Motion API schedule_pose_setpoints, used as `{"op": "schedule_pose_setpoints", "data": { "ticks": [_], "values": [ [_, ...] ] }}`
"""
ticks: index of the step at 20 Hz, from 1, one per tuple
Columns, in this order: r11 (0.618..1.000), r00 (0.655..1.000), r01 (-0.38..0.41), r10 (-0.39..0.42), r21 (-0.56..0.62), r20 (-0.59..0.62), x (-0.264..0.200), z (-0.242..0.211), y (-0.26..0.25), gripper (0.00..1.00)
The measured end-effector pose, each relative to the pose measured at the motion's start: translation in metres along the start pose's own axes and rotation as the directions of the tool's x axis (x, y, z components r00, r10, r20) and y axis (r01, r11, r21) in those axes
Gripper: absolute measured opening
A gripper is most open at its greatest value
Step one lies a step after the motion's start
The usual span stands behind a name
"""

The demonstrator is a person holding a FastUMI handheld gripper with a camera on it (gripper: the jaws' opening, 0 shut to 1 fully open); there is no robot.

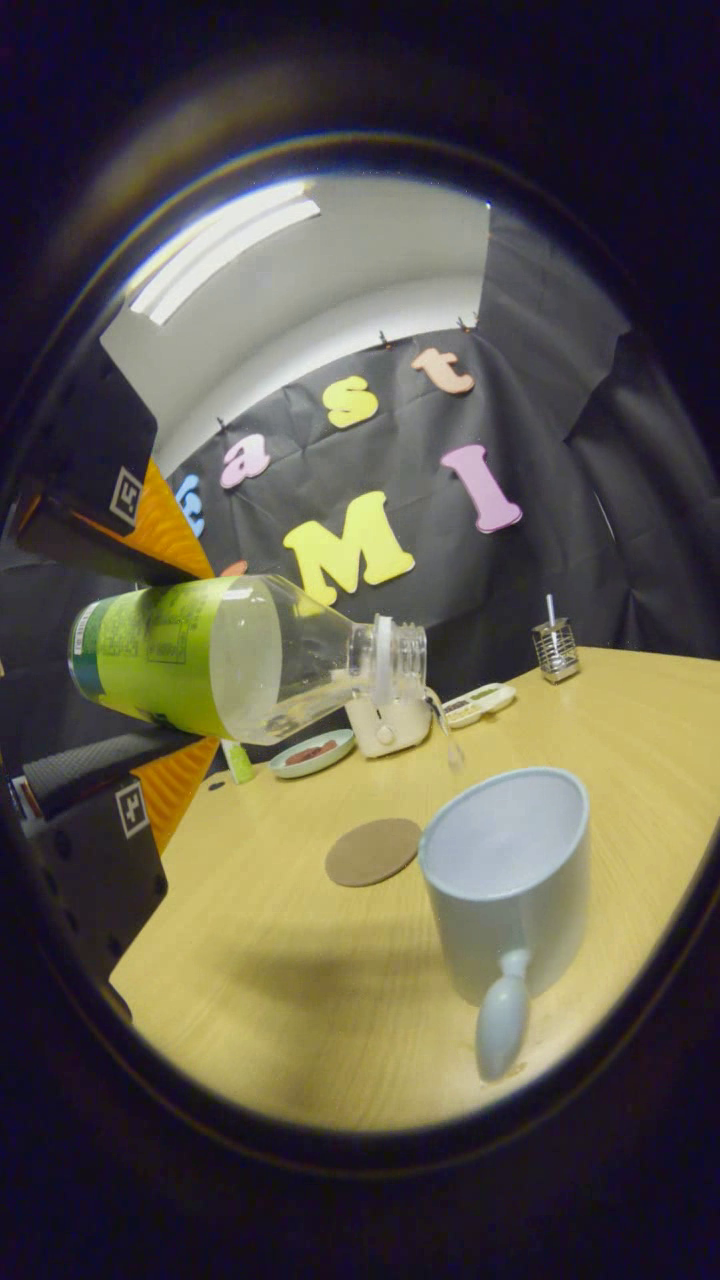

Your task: Take the bottle from table, then pour the juice into the cup, finally place the bottle on the coaster

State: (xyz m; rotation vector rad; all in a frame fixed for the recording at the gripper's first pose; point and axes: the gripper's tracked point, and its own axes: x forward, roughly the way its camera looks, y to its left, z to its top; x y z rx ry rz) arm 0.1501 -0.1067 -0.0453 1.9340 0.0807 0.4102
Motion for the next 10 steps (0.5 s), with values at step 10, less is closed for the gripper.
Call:
{"op": "schedule_pose_setpoints", "data": {
  "ticks": [10],
  "values": [
    [0.988, 0.997, -0.081, 0.081, 0.129, 0.005, 0.005, 0.001, 0.037, 0.77]
  ]
}}
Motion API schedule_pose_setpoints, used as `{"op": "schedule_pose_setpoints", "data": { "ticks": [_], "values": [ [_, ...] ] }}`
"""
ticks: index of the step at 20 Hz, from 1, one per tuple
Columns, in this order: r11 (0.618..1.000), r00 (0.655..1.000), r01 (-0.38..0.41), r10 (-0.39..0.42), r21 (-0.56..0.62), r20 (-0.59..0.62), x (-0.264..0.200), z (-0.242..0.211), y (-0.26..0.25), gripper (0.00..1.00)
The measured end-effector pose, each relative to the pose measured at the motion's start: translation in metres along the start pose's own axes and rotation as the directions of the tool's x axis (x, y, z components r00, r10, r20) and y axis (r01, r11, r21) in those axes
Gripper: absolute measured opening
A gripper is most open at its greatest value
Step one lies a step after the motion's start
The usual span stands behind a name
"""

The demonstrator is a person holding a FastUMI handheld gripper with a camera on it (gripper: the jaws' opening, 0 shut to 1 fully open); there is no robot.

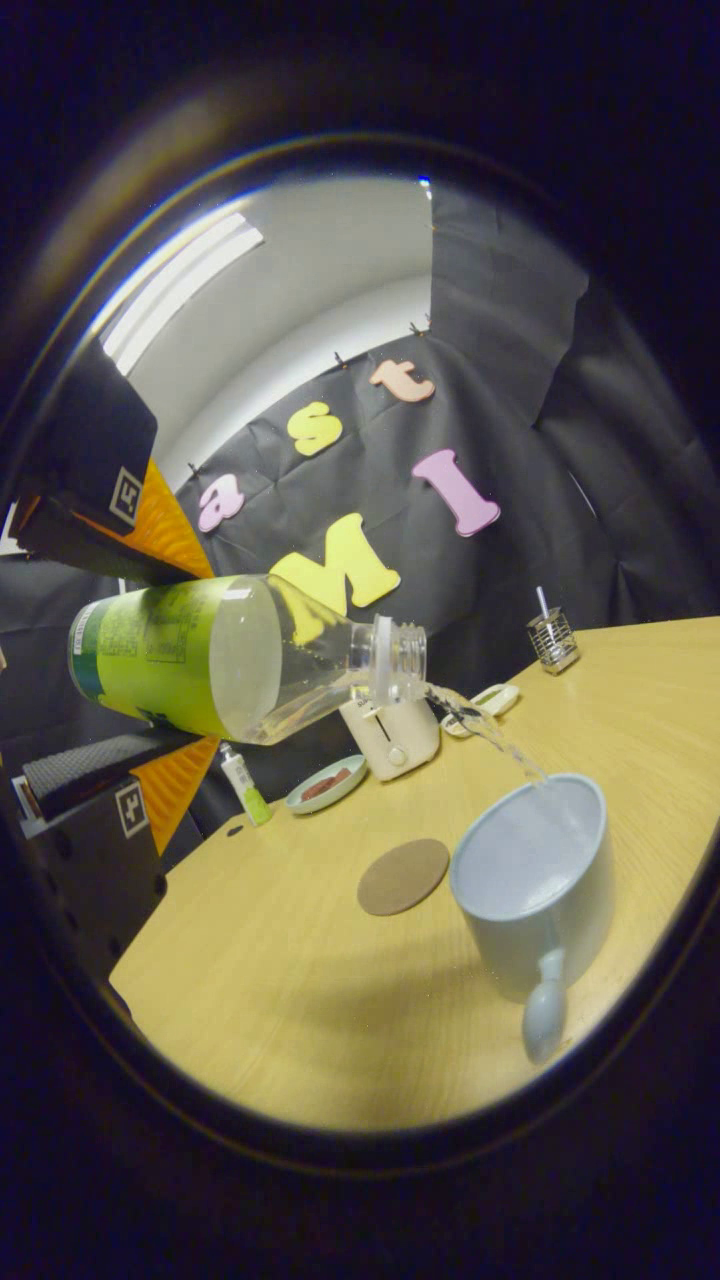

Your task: Take the bottle from table, then pour the juice into the cup, finally place the bottle on the coaster

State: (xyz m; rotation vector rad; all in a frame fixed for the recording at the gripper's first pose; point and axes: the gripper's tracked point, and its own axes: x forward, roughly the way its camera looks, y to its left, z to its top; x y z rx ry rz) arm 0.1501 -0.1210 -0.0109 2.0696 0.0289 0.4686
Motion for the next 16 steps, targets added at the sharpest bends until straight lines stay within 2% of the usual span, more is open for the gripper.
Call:
{"op": "schedule_pose_setpoints", "data": {
  "ticks": [5, 13, 16],
  "values": [
    [0.999, 0.999, -0.032, 0.033, 0.029, -0.014, 0.005, -0.011, 0.016, 0.77],
    [0.989, 0.998, -0.06, 0.058, 0.138, 0.017, 0.01, -0.002, 0.026, 0.77],
    [0.975, 0.995, -0.095, 0.091, 0.201, 0.027, 0.011, -0.002, 0.038, 0.77]
  ]
}}
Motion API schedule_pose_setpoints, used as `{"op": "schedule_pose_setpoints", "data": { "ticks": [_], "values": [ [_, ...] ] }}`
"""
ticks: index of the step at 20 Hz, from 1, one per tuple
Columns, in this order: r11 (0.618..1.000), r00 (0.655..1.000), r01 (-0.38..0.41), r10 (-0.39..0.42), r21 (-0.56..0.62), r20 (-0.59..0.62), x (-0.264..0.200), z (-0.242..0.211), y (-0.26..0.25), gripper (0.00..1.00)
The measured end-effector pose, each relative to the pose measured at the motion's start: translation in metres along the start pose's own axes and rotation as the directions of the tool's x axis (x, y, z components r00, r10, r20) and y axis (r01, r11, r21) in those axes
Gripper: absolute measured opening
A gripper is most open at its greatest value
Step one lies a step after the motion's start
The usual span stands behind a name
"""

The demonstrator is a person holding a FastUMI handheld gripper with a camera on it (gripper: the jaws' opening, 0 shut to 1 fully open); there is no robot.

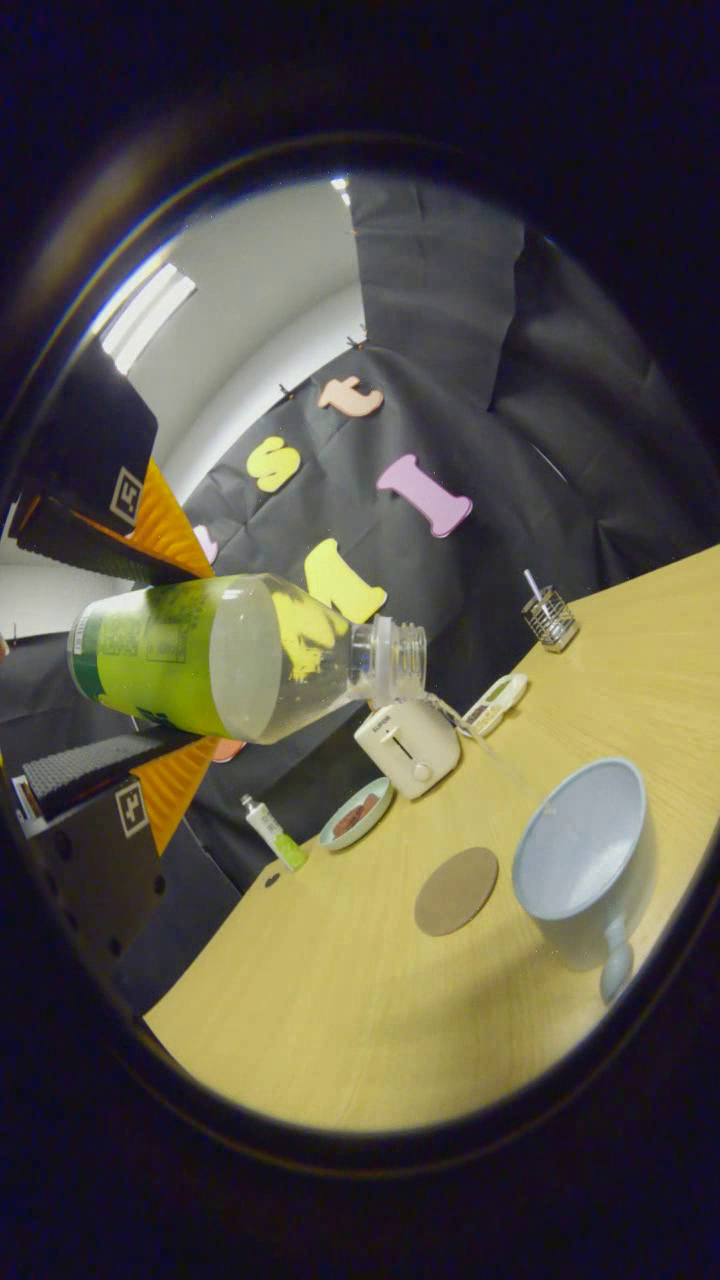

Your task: Take the bottle from table, then pour the juice into the cup, finally place the bottle on the coaster

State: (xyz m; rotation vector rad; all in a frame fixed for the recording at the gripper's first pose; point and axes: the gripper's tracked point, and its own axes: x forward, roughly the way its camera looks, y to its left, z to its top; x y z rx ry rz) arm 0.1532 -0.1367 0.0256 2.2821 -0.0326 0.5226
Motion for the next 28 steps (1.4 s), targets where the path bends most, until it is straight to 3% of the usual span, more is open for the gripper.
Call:
{"op": "schedule_pose_setpoints", "data": {
  "ticks": [14, 19, 24, 26, 28],
  "values": [
    [0.992, 0.997, -0.06, 0.055, 0.11, 0.047, 0.004, 0.008, 0.017, 0.77],
    [0.993, 0.998, -0.055, 0.051, 0.101, 0.045, 0.006, 0.005, 0.011, 0.77],
    [0.997, 0.997, -0.029, 0.034, -0.07, 0.07, 0.013, 0.008, 0.009, 0.77],
    [0.973, 0.997, 0.03, -0.013, -0.227, 0.074, 0.012, 0.004, 0.005, 0.77],
    [0.925, 0.998, 0.052, -0.032, -0.376, 0.059, 0.017, -0.004, 0.006, 0.77]
  ]
}}
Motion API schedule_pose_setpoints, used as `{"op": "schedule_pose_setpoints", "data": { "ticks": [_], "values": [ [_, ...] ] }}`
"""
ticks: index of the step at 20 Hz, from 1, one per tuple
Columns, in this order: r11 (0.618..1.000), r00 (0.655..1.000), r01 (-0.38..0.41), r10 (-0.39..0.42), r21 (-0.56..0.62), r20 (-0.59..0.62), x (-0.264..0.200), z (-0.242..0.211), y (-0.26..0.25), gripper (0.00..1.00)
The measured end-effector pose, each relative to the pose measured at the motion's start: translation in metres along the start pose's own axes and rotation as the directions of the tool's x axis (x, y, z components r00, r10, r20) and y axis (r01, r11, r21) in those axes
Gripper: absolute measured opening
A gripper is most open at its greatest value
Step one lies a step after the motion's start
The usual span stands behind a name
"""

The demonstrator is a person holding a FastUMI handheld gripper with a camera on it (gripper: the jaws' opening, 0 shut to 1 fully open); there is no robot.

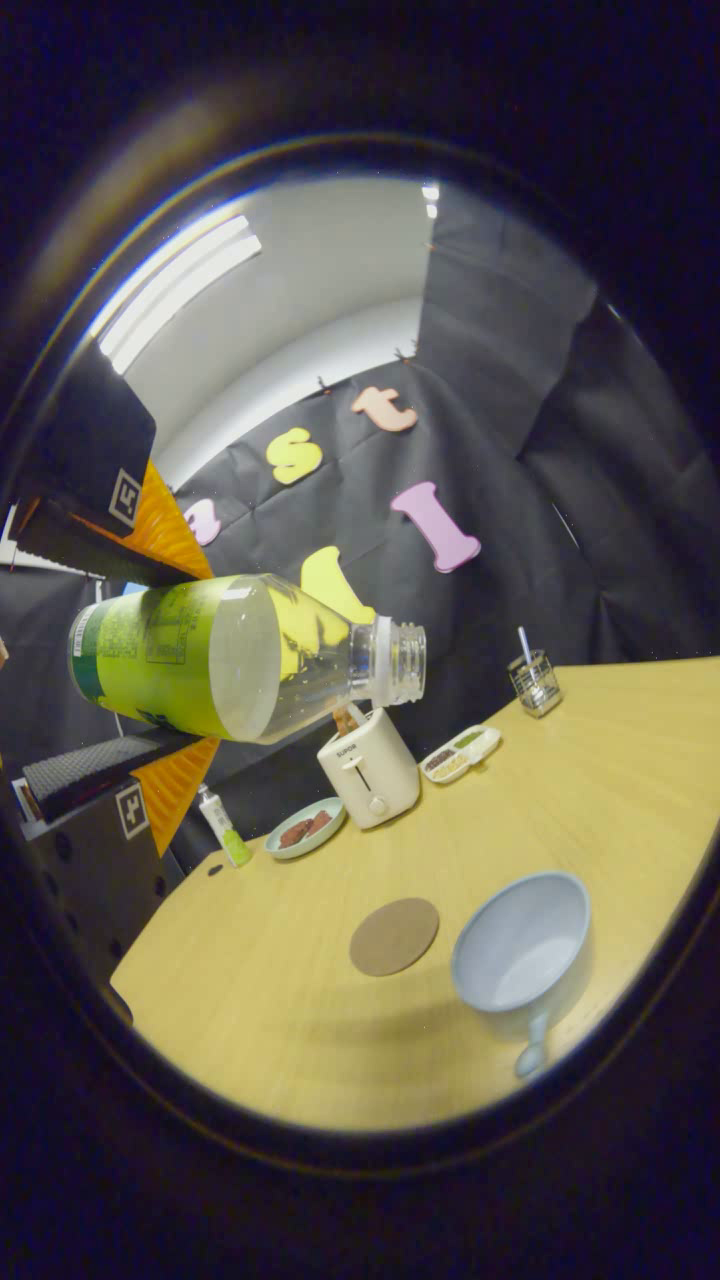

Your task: Take the bottle from table, then pour the juice into the cup, finally place the bottle on the coaster

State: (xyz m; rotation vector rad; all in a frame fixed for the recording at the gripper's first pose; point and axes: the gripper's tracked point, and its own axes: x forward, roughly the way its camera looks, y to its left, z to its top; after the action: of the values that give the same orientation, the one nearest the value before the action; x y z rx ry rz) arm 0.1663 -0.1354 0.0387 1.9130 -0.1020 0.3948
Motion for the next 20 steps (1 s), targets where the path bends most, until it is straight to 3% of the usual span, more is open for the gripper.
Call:
{"op": "schedule_pose_setpoints", "data": {
  "ticks": [3, 6, 8, 10, 12, 16, 18, 20],
  "values": [
    [0.974, 0.997, 0.056, -0.064, -0.217, -0.032, 0.008, -0.015, -0.006, 0.77],
    [0.915, 0.993, 0.08, -0.106, -0.396, -0.043, 0.011, -0.026, 0.003, 0.77],
    [0.843, 0.989, 0.098, -0.143, -0.529, -0.046, 0.011, -0.033, 0.005, 0.77],
    [0.748, 0.988, 0.081, -0.149, -0.659, -0.048, 0.012, -0.039, 0.016, 0.77],
    [0.624, 0.985, 0.071, -0.168, -0.778, -0.045, 0.013, -0.047, 0.025, 0.77],
    [0.318, 0.965, 0.119, -0.259, -0.941, 0.035, 0.015, -0.046, 0.024, 0.78],
    [0.144, 0.954, 0.142, -0.283, -0.979, 0.097, 0.018, -0.04, 0.027, 0.78],
    [-0.092, 0.927, 0.212, -0.295, -0.973, 0.23, 0.017, -0.02, 0.027, 0.78]
  ]
}}
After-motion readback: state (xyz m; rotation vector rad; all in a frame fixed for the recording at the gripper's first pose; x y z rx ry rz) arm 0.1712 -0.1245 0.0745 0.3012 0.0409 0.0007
